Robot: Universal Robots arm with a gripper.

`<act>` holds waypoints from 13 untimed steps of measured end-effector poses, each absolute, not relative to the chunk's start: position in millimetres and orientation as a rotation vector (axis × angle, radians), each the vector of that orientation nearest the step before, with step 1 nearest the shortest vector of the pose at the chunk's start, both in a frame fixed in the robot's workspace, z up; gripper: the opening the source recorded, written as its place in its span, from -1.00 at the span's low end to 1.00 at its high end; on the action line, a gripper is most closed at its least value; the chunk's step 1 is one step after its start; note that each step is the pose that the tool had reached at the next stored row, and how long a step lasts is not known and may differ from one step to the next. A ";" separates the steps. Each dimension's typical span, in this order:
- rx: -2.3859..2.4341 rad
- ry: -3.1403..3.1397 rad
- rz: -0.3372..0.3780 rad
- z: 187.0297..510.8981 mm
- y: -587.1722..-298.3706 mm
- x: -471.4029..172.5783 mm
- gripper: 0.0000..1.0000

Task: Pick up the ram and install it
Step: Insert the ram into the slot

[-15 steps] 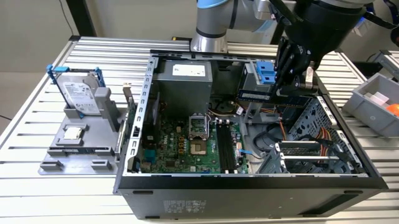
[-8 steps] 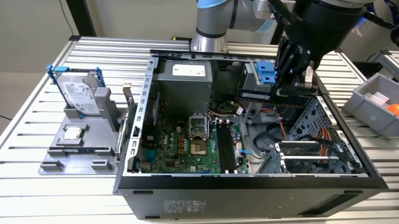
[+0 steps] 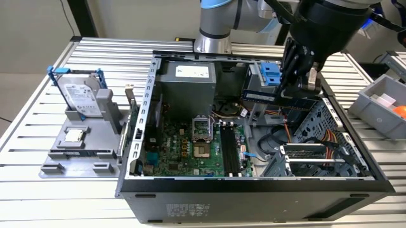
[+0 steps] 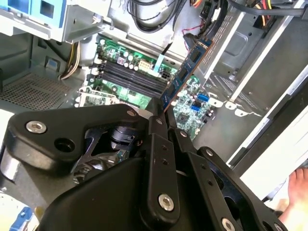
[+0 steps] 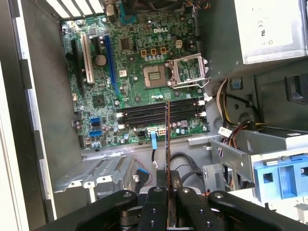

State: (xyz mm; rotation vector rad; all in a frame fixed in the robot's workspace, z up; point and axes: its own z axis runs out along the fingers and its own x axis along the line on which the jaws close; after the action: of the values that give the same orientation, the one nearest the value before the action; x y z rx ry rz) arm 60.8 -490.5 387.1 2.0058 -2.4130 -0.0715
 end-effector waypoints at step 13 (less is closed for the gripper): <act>1.971 -2.442 -0.071 387.2 -490.4 60.9 -1.00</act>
State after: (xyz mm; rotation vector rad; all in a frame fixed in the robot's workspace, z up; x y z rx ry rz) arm 60.9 -490.4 387.2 1.9710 -2.4423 -0.0715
